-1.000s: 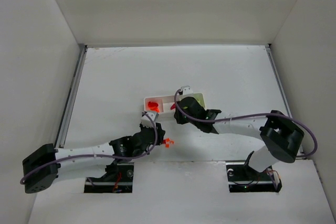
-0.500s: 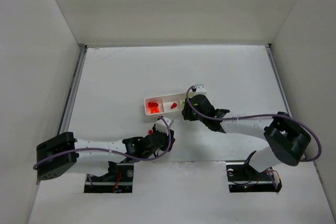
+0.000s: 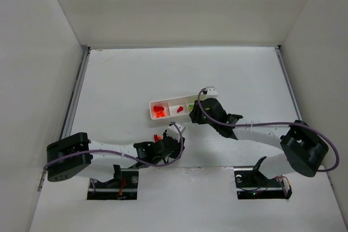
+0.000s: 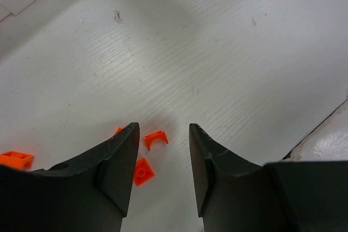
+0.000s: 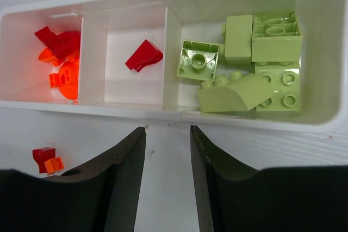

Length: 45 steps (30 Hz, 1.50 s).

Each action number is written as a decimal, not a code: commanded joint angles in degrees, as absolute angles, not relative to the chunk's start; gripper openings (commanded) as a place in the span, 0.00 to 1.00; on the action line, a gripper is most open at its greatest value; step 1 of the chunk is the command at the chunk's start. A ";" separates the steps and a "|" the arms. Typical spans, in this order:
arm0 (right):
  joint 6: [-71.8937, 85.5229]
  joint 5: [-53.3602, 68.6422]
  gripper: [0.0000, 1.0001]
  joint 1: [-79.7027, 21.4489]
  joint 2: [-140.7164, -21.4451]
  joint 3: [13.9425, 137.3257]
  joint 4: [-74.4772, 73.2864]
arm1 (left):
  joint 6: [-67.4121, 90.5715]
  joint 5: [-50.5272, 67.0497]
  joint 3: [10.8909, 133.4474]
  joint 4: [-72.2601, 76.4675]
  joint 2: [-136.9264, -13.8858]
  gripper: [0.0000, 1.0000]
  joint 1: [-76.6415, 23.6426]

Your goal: Sort the legos into containers by color

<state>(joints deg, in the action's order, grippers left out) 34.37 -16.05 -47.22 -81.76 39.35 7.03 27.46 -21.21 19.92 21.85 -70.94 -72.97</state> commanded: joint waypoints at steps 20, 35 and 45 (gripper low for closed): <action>34.89 -16.52 0.46 -46.89 -68.38 33.75 15.03 | 26.37 -23.82 23.82 21.01 -74.62 0.24 -75.63; 36.91 -16.61 0.46 -42.58 -66.10 30.94 16.43 | 17.85 -24.00 33.47 23.55 -70.65 0.21 -69.84; 37.62 -16.78 0.46 -40.38 -64.95 29.45 17.05 | 15.82 -24.17 41.66 27.59 -79.80 0.19 -57.27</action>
